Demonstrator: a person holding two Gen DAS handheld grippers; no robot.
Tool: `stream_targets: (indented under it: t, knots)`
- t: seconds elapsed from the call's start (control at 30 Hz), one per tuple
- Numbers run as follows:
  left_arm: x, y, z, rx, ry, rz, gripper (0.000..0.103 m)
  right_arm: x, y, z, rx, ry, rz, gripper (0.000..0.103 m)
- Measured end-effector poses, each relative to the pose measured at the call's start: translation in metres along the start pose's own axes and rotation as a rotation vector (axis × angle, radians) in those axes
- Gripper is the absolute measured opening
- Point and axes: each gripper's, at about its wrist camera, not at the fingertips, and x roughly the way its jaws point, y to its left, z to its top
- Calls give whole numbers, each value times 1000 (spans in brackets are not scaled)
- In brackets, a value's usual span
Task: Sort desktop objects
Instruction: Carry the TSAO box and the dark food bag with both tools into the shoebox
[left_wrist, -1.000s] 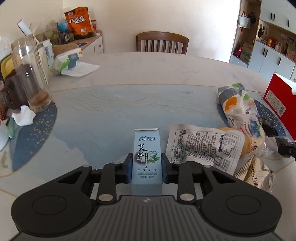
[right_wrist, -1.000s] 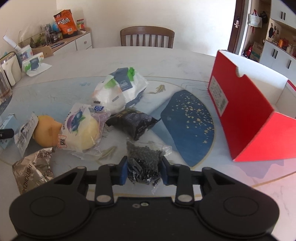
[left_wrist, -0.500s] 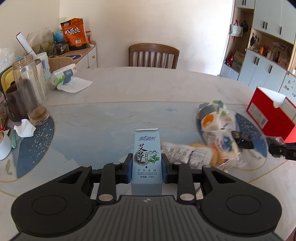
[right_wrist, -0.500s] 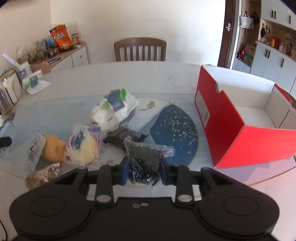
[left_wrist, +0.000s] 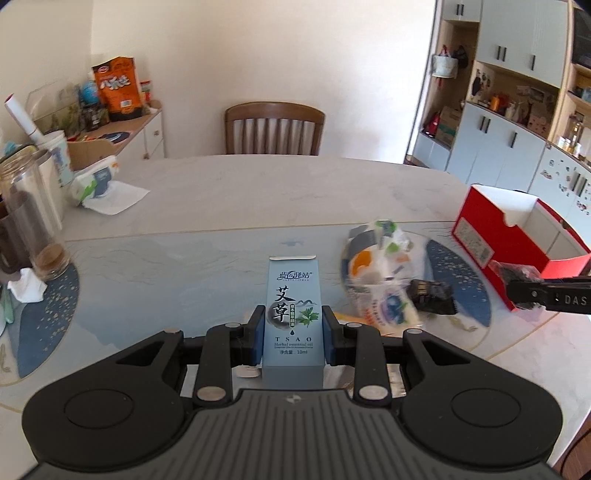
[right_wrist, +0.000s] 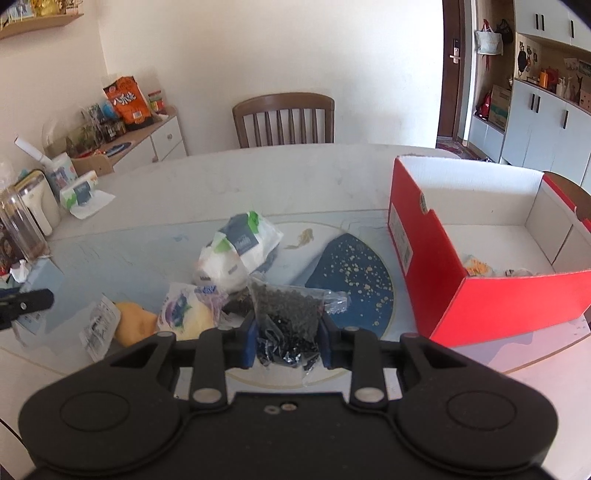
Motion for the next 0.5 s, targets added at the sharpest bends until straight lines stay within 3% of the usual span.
stream_targets:
  t: [0.5]
  knots:
    - [13,-76,23,96,3,-89,28,-21,-34,15,41,-51,1,30]
